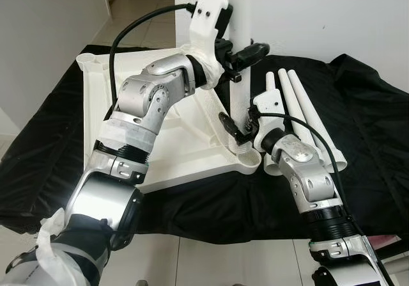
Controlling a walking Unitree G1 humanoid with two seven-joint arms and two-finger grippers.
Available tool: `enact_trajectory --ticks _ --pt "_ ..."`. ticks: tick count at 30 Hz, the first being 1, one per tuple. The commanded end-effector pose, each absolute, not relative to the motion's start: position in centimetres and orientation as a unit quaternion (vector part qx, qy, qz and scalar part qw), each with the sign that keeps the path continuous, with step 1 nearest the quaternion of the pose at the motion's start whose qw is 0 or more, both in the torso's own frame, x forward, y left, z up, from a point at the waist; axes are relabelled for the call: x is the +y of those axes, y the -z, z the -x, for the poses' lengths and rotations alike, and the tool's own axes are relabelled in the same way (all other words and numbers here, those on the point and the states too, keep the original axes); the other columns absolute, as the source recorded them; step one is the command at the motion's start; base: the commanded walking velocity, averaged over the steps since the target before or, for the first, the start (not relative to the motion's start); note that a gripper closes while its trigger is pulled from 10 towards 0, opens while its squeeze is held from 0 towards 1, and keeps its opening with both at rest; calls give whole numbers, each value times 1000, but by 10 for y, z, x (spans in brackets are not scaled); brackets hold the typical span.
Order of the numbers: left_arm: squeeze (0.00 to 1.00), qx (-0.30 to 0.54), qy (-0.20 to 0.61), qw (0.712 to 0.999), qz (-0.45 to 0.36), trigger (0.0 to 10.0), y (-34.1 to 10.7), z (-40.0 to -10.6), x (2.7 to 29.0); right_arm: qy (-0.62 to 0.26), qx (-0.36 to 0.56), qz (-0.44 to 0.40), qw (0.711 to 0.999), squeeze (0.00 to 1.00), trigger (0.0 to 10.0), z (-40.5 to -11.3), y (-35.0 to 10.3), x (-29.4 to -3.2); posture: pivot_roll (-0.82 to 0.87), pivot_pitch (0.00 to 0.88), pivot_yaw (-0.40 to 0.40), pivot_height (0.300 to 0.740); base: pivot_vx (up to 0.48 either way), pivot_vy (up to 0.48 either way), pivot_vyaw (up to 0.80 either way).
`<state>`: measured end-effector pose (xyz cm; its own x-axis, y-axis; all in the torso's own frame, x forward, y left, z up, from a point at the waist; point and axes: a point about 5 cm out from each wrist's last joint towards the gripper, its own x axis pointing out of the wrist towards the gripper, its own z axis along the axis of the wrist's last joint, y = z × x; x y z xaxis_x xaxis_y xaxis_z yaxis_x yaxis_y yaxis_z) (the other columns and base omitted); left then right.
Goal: Building children table
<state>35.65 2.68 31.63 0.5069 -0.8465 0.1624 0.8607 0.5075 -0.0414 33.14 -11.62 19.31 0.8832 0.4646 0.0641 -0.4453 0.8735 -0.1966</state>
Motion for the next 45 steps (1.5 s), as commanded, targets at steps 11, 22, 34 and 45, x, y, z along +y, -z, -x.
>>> enact_trajectory --ticks 11,22,34,45 --pt "0 -99 358 926 61 10000 -351 -368 28 -173 -50 102 978 0 10000 -338 -189 -104 -60 0 7 740 0 0 0" --pt "0 -102 346 928 89 10000 -356 -360 3 -52 -67 70 994 0 10000 -358 -198 -103 -57 0 18 740 0 0 0" --pt "0 -104 338 931 91 10000 -360 -357 -6 -28 -97 98 990 0 10000 -369 -213 -97 -52 0 6 740 0 0 0" --pt "0 -113 340 930 87 10000 -364 -355 -9 -21 -92 101 990 0 0 -374 -208 -96 -49 0 5 740 0 0 0"
